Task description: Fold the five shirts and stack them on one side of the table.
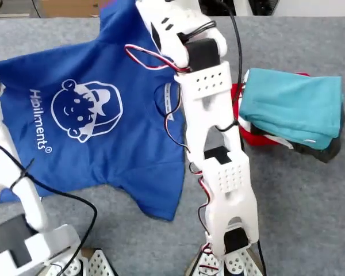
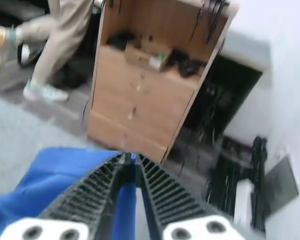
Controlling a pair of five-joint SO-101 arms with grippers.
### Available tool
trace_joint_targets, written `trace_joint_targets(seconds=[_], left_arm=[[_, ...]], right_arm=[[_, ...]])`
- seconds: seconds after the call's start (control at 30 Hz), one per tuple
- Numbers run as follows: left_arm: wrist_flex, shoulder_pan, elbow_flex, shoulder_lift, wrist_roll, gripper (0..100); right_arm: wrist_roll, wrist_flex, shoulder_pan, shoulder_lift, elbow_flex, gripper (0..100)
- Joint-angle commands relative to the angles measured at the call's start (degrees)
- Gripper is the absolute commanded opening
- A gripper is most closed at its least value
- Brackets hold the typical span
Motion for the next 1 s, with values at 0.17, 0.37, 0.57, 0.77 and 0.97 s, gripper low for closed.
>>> trace_joint_targets(seconds=[0.17, 0.37, 0.57, 0.77, 0.97], left_arm=[[16.7, 0.09, -4.13, 1.19, -0.53, 2], [29.01, -0.09, -3.87, 1.19, -7.3, 2], [33.76, -4.04, -3.78, 1.19, -7.74, 2], [39.65, -6.77, -3.43, 1.19, -11.43, 2], [39.65, -6.86, 2.29, -0.48, -12.13, 2]], right_arm=[[8.35, 30.68, -0.75, -0.48, -10.68, 0.2], [8.35, 35.78, -1.71, -0.84, -12.26, 0.1], [6.59, 35.96, -6.73, -5.23, 0.13, 0.1], [5.54, 35.6, -11.91, -18.77, 21.23, 0.1], [6.07, 33.93, -9.71, -30.2, 38.46, 0.1]])
